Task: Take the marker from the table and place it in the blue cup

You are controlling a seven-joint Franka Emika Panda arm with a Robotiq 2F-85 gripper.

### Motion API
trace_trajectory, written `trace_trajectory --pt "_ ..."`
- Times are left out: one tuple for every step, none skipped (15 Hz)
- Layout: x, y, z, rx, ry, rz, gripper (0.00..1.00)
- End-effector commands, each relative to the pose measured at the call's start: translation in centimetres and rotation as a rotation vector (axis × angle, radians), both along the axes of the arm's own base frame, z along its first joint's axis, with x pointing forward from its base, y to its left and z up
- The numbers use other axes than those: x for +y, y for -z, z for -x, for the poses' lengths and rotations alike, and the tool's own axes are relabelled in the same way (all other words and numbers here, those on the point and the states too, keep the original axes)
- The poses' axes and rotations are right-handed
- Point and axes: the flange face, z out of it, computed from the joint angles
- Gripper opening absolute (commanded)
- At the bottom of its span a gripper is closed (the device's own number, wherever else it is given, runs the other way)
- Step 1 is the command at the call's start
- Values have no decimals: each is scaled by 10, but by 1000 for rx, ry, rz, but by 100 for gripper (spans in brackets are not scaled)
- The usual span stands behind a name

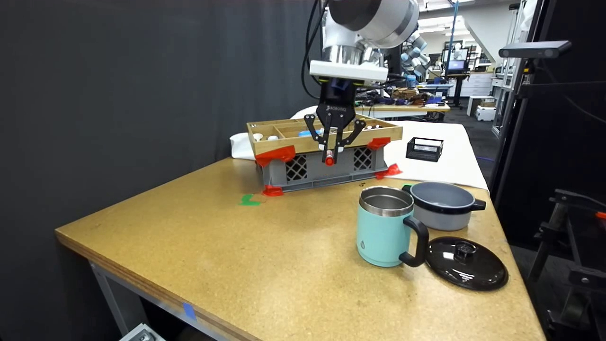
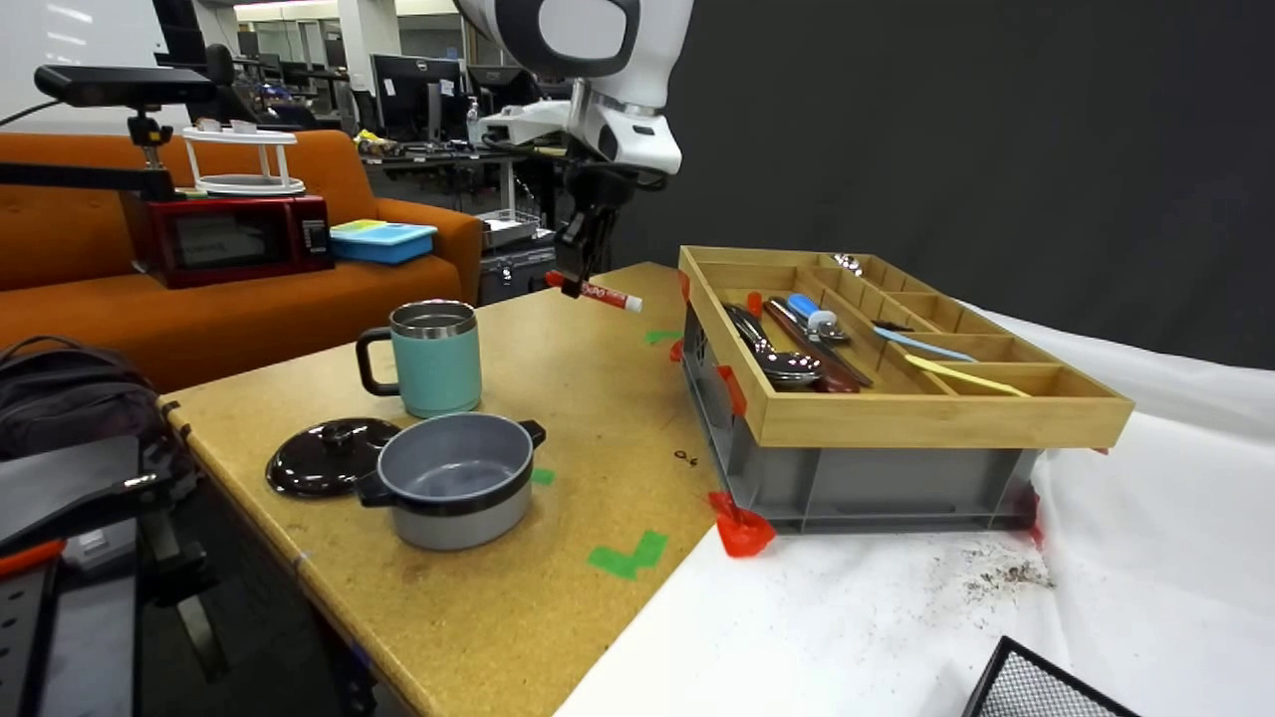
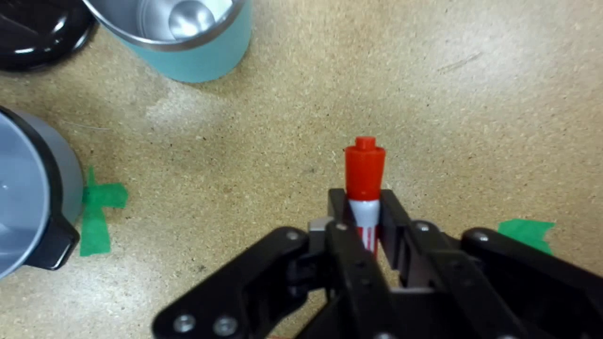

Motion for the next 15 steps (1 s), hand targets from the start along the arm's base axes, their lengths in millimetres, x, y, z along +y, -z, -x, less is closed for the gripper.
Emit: trace_trajectory --pt "-14 -23 22 24 -7 -94 5" --pt "-18 -28 27 27 0 -118 5" --pt "-22 -31 32 24 6 -123 5" --pt "-17 -25 18 24 8 -88 5" --pt "-19 -27 21 21 9 -89 19" --pt "-19 -26 21 22 9 -89 19" --pt "-18 -24 20 25 7 -88 19" --pt "-16 -23 20 27 5 -88 19" --pt "-16 -23 20 27 5 -88 19" --pt "-16 -23 20 27 5 -88 19" --pt "-16 -23 20 27 5 -88 19" --pt "-16 -23 20 27 5 -88 19" --pt "-16 -23 20 27 6 -88 5" --pt "-16 -22 21 45 -1 -128 5" --pt "-15 -22 23 58 -9 -163 5"
